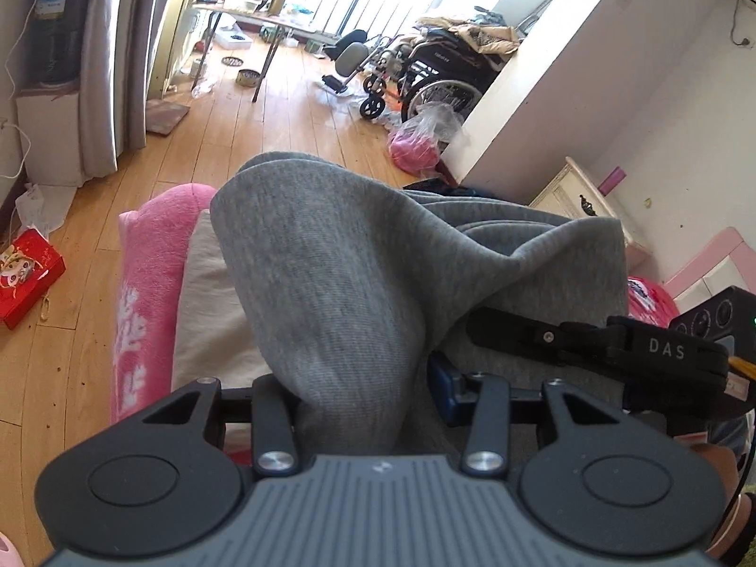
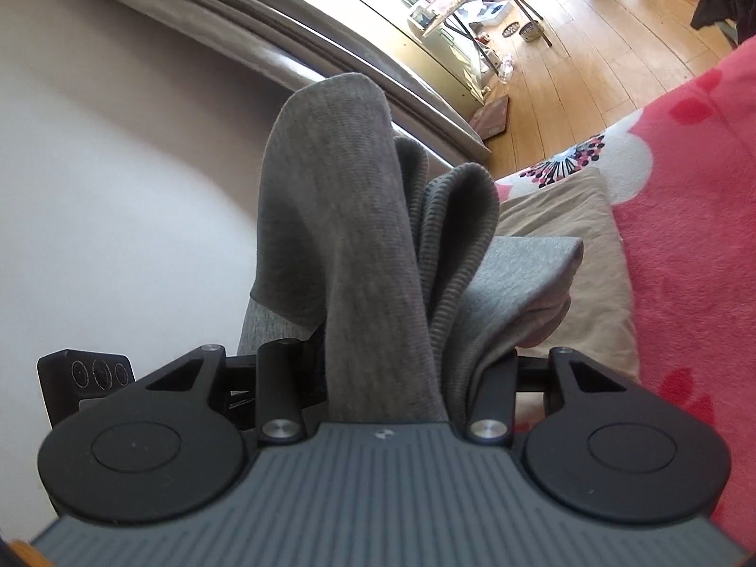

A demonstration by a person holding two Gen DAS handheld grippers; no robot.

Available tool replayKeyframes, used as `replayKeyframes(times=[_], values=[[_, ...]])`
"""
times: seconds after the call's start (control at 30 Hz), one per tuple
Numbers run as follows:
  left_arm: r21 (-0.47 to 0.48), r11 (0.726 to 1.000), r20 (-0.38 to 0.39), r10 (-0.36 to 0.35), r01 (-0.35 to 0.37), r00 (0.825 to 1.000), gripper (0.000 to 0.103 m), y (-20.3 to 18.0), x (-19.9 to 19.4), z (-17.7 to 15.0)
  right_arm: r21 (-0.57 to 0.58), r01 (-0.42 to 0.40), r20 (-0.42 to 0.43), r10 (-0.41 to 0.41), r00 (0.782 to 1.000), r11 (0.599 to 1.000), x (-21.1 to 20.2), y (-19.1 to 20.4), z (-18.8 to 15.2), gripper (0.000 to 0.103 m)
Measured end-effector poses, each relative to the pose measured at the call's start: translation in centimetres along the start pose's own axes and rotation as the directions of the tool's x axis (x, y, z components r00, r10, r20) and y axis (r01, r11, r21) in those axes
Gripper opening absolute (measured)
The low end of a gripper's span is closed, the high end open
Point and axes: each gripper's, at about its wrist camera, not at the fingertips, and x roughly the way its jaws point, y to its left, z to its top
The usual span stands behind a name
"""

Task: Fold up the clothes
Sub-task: 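Lift the folded grey sweatpants off the bedspread with both grippers, then lower the sweatpants onto the folded beige stack and open both grippers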

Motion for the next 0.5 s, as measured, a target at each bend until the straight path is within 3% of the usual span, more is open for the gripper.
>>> replayKeyframes(times=[0.37,0.5], values=[[-0.099,0.995,-0.03,-0.013,0.01,0.999,0.044,5.9,6.7,6.0,0.113,-0.028,-0.014,0.029,0.999,0.993,7.5,-4.7,4.2,0.043],[-0.135,0.991,-0.038,-0.005,0.0,0.999,0.044,9.2,9.1,6.5,0.164,-0.04,-0.024,0.044,0.999,0.986,10.2,-5.9,5.3,0.043]])
